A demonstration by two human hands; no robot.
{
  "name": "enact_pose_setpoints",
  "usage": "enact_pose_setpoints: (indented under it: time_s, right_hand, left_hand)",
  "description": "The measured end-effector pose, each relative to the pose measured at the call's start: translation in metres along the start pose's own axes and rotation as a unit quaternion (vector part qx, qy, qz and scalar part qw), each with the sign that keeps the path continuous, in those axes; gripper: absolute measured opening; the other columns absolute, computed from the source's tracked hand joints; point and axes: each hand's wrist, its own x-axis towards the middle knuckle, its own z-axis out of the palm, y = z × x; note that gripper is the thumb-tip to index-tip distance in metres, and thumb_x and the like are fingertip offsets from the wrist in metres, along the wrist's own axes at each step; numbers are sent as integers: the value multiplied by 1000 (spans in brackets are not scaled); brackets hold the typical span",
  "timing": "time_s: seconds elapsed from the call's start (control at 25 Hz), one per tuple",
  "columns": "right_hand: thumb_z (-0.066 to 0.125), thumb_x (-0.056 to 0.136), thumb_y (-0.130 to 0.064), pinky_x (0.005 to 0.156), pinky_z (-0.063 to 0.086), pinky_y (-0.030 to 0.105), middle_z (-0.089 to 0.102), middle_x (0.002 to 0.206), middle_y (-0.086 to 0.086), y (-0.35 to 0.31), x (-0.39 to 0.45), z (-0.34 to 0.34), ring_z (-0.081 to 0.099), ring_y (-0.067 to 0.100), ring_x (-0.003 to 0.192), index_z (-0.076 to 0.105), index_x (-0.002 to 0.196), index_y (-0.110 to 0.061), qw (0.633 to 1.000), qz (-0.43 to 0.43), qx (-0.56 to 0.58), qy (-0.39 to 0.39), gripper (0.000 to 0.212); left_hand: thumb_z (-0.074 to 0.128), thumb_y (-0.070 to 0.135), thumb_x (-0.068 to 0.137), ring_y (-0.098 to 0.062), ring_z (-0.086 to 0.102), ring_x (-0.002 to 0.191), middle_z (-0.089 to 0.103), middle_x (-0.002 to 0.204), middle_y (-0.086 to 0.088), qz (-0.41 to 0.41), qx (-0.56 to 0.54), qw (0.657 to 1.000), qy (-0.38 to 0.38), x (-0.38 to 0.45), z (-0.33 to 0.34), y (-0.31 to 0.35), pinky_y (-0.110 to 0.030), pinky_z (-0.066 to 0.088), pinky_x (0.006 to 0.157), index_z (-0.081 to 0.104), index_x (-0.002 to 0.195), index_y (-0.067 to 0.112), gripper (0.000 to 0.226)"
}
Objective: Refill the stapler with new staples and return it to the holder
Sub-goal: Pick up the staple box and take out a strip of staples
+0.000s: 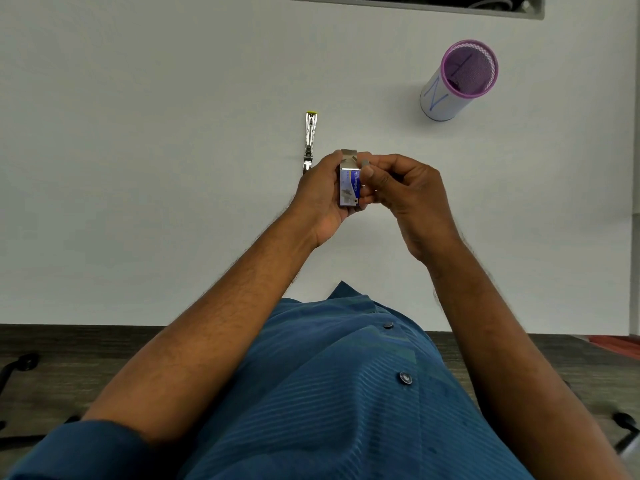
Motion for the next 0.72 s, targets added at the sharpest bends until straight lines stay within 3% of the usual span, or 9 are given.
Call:
enact_pose_setpoints:
  time_s: [0.2,0.4,0.48,0.6,0.72]
  right_hand:
    - [66,98,-23,76,60,31,76,87,-2,-3,0,2,69,16,76,73,100,-18,999,-1,46,-11,9]
    - [63,100,-17,78,60,35,74,89,5,-1,0,0,67,19,76,69,110,-12,997,7,69,-24,13]
    - [61,101,-17,77,59,34,72,90,8,0,0,0,65,20,77,67,114,-10,997,8,72,-20,16]
    - [61,101,-20,73,58,30,71,89,9,0,1,0,64,20,76,67,110,-9,996,13,83,-19,16]
    - [62,101,-19,74,57,30,71,86,5,-1,1,0,66,19,78,67,106,-6,995,13,97,-31,15]
  left_hand:
    - [42,30,105,-22,56,76,63,95,-14,3,-11,1000,-11,-1,1,2,-29,50,62,68,98,15,31]
    - [37,32,107,-29,56,88,62,110,-21,-6,-1,1000,-9,2,0,1,-33,49,67,61,129,4,43]
    - [38,31,107,-24,57,77,65,99,-18,-2,4,1000,-7,3,0,0,-32,50,64,63,127,5,41]
    - [39,31,107,-20,58,68,68,81,-10,4,8,1000,-9,2,-1,0,-30,51,61,69,107,13,35]
    - [42,32,105,-23,55,78,63,100,-18,3,17,1000,-13,0,1,1,-31,49,65,65,112,10,33]
